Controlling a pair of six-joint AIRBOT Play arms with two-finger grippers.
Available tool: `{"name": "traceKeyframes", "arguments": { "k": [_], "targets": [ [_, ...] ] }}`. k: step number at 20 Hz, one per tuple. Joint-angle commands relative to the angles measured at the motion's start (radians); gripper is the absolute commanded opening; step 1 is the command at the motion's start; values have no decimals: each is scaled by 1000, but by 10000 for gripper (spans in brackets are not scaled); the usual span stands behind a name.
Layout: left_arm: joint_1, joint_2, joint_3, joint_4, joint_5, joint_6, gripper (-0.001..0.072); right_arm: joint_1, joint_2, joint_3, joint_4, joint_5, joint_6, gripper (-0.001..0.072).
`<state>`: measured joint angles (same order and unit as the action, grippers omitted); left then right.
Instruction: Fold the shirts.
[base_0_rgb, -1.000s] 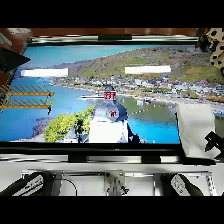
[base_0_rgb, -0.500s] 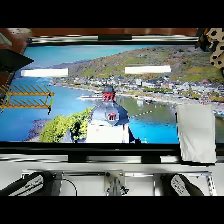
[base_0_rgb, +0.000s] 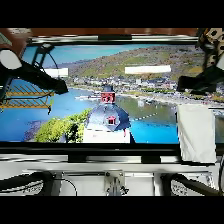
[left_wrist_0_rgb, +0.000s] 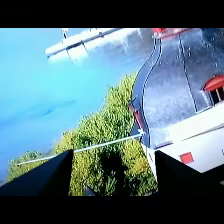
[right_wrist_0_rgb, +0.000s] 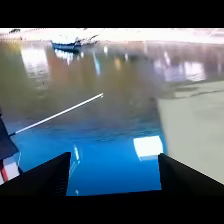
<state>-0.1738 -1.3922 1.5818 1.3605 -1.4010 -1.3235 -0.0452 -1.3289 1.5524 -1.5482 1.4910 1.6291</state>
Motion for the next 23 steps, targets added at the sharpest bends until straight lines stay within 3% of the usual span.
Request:
{"name": "traceKeyframes", "arguments": {
  "k": [1, 23],
  "targets": [
    [-76, -43, 2, 106, -112, -76, 595, 67, -68, 11, 46, 90, 9, 667],
    [-74, -44, 2, 106, -108, -103, 598, 66, -68, 11, 24, 72, 8, 667]
  ]
}}
